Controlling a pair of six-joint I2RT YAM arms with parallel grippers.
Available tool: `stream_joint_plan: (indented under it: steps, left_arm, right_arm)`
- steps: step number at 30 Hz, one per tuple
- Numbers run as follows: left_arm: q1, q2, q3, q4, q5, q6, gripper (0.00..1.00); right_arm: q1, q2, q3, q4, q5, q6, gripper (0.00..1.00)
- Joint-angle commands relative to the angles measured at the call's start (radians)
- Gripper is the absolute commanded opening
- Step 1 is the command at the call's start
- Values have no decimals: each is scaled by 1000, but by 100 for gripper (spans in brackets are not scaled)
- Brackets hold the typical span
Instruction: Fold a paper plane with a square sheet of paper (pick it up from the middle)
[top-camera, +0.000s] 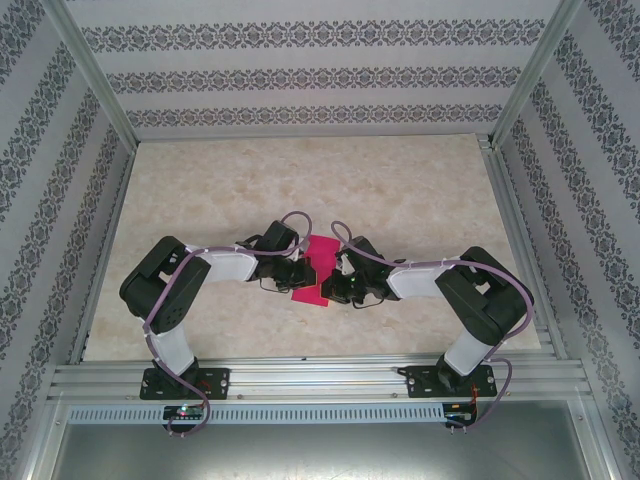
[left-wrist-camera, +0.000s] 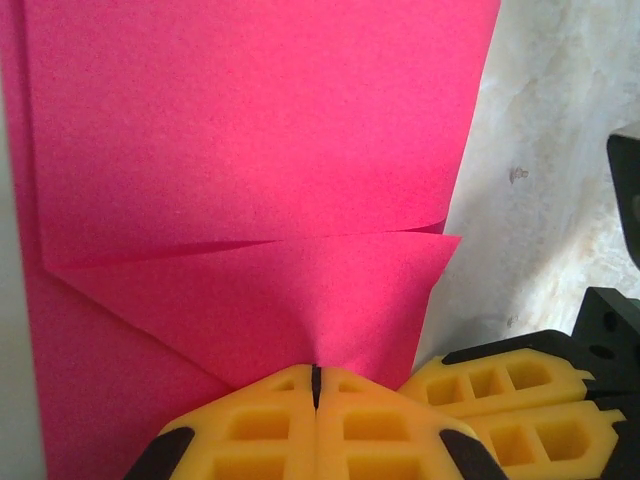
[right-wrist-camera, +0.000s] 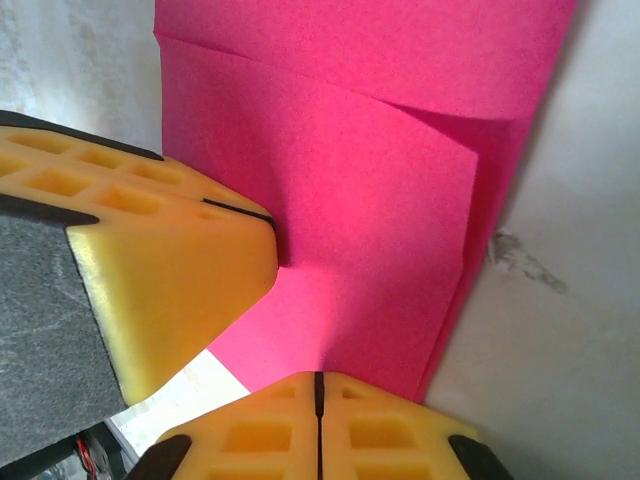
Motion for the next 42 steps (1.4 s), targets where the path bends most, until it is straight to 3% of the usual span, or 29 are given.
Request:
stream_joint_plan:
  steps: [1, 19, 27, 34, 38, 42]
  left_arm:
    - [28, 22, -33, 11, -82, -1, 6]
    - [213, 26, 25, -7, -53, -32, 13]
    - [208, -92, 38, -71, -18, 5, 19]
    - [112, -103, 22, -25, 33, 2, 18]
    - [69, -58, 31, 13, 29, -16, 17]
    - [62, -24, 47, 26, 33, -23, 16]
  right_arm:
    - [12, 28, -24, -163, 62, -37, 7]
    - [10, 25, -10, -214, 58, -81, 6]
    - [-8, 14, 50, -325, 42, -219, 7]
    - [-67, -9, 131, -467, -21, -402, 11]
    - [-71, -106, 128, -403, -45, -341, 21]
    - [-82, -214, 79, -362, 64, -231, 33]
